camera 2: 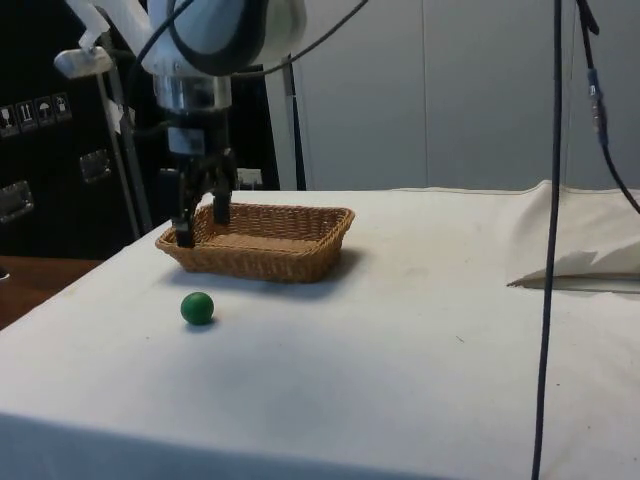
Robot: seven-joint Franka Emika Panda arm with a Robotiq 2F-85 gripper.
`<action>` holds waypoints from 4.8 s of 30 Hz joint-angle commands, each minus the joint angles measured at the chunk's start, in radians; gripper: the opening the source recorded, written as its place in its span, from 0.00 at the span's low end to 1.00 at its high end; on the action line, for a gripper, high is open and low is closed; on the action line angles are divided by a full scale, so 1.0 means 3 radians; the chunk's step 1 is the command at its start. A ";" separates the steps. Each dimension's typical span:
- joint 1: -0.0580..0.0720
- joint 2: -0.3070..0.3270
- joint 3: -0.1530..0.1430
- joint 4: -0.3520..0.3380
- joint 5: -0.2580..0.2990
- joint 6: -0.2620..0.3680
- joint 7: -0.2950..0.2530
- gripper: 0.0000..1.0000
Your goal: Pick up the ball and place it into the basket.
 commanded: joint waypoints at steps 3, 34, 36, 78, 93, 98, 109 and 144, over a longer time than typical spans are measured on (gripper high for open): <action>-0.0030 0.0127 0.0070 0.0070 0.0117 0.0073 -0.0057 1.00; -0.0040 0.0813 0.0220 0.0417 0.0580 0.0380 -0.0250 1.00; -0.0023 0.0817 0.0200 0.0417 0.0563 0.0373 -0.0237 1.00; 0.0033 0.0447 0.0110 0.0280 0.0343 0.0153 -0.0137 0.00; 0.0017 0.0167 0.0043 0.0267 0.0197 -0.0143 -0.0120 0.00; 0.0010 0.0080 -0.0010 0.0287 0.0153 -0.0267 -0.0123 0.00; 0.0000 -0.0007 -0.0143 0.0373 0.0080 -0.0493 -0.0130 0.00; 0.0010 -0.0300 -0.0453 0.0180 -0.0140 -0.0613 -0.0150 0.00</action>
